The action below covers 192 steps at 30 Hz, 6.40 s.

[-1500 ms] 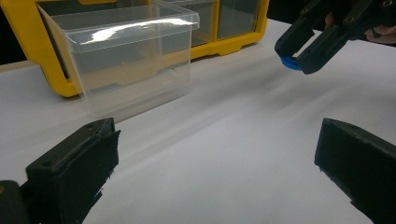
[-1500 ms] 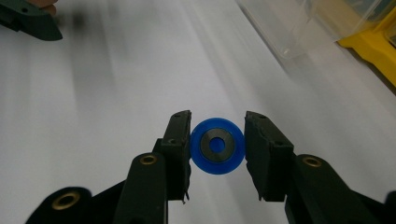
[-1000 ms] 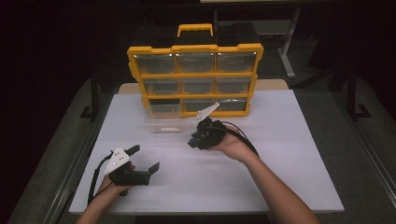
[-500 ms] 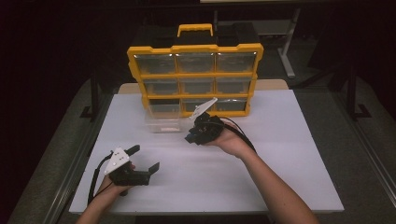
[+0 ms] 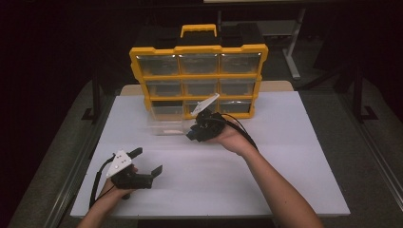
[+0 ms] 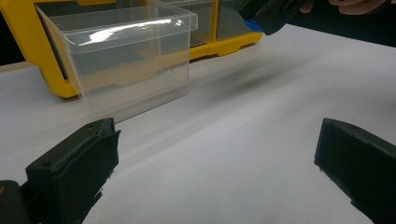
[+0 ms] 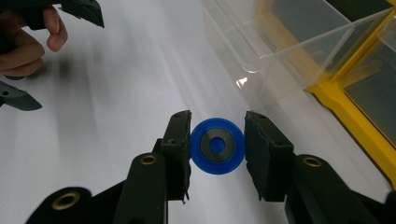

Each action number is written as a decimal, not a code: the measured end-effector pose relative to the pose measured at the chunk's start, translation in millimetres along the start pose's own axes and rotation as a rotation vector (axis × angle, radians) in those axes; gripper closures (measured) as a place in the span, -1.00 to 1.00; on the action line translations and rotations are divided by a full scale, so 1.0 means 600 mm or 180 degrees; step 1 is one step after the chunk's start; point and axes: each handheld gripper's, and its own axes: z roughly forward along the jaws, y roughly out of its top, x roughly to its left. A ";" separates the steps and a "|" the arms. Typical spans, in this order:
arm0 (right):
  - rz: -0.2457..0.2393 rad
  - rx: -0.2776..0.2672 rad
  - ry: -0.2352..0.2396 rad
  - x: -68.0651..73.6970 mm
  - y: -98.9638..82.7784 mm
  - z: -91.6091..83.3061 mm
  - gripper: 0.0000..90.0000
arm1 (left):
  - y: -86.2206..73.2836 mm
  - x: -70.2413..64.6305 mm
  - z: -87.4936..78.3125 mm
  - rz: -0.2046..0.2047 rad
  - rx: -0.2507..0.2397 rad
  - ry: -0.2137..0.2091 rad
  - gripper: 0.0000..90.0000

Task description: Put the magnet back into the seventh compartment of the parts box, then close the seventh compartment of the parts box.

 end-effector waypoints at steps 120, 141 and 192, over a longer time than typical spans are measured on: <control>0.0078 0.0008 0.0021 -0.038 0.139 0.060 0.97 | 0.001 -0.004 -0.001 0.0071 0.0034 -0.0015 -1.00; -0.0046 0.0079 0.0164 -0.010 0.114 0.070 0.98 | 0.000 -0.006 0.001 0.0061 -0.0002 -0.0014 -1.00; -0.0194 0.0131 0.0102 -0.003 0.107 0.118 0.98 | -0.001 -0.011 0.002 0.0115 0.0018 0.0002 -1.00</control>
